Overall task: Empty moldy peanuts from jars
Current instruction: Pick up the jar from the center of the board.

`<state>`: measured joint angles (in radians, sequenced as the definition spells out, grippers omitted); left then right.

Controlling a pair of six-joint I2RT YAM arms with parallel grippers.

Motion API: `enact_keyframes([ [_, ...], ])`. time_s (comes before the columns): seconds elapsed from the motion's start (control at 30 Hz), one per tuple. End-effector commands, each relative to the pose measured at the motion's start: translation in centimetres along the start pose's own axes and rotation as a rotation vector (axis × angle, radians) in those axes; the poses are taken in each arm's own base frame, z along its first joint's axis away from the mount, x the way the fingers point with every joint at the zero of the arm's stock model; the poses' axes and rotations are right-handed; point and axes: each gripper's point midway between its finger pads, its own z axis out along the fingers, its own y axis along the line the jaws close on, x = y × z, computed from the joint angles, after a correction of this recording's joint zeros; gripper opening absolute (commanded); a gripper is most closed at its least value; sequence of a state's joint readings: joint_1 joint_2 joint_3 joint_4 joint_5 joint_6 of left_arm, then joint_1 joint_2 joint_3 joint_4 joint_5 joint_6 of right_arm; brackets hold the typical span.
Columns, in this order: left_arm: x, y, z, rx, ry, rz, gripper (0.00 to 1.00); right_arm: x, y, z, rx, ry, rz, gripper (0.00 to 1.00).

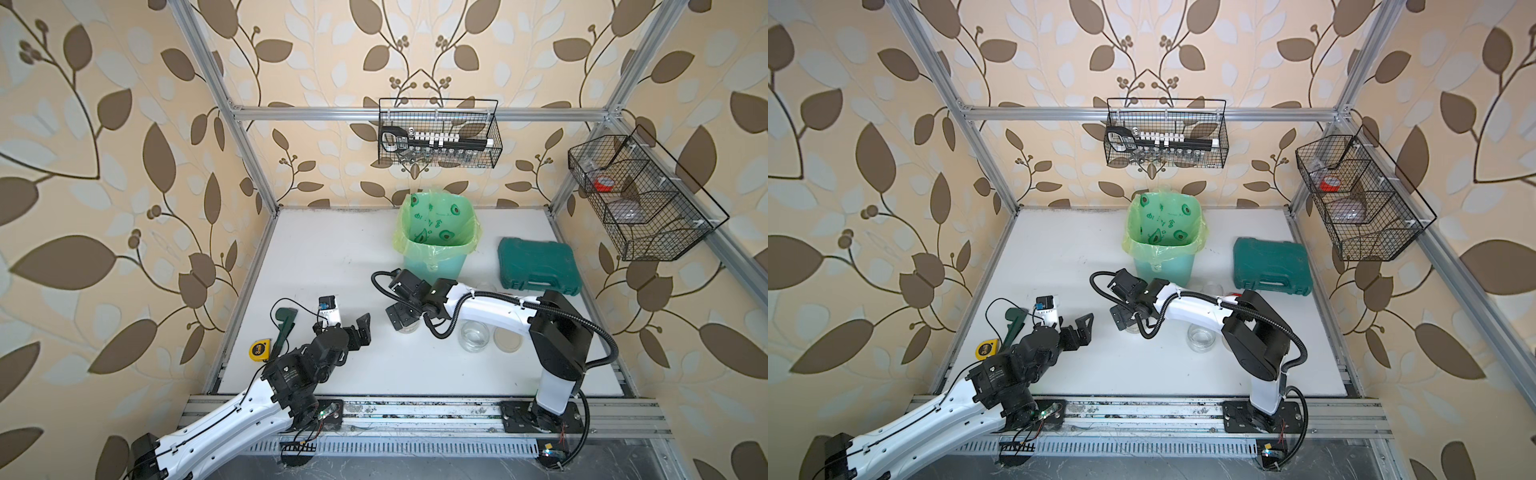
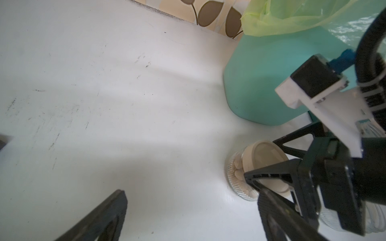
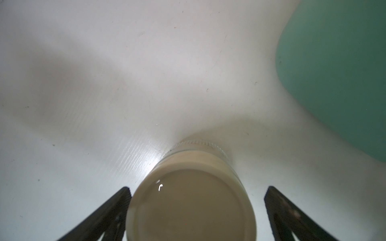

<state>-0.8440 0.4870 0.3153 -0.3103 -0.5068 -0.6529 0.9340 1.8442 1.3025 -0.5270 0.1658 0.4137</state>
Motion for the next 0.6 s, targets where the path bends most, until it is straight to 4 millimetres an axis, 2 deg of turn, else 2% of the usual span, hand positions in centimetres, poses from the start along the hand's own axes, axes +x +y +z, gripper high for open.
enact_keyframes([
  [0.0, -1.4, -0.8, -0.3, 0.019, -0.035, 0.004, 0.99, 0.7, 0.9, 0.0, -0.044, 0.020, -0.013, 0.99],
  [0.2, -1.4, -1.0, -0.2, 0.022, -0.031, 0.010, 0.99, 1.5, 0.4, 0.5, -0.012, 0.045, -0.018, 0.99],
  [0.23, -1.4, -1.0, -0.2, 0.021, -0.031, 0.009, 0.99, 1.6, 0.2, 0.7, 0.003, 0.051, -0.019, 0.97],
  [0.33, -1.3, -1.1, -0.2, 0.027, -0.024, 0.017, 0.99, 1.7, -0.1, 0.9, 0.029, 0.065, -0.019, 0.85],
  [0.43, -1.3, -1.5, -0.2, 0.050, -0.021, 0.027, 0.99, 1.9, -0.4, 0.5, 0.041, 0.065, -0.019, 0.64],
  [0.47, -1.2, -1.9, -0.3, 0.070, -0.017, 0.036, 0.99, 1.7, -0.4, 0.0, 0.034, 0.055, -0.016, 0.58],
  [0.57, -1.0, -3.7, -0.4, 0.171, -0.012, 0.078, 0.99, 1.2, -0.2, -1.6, -0.001, 0.027, -0.012, 0.46],
])
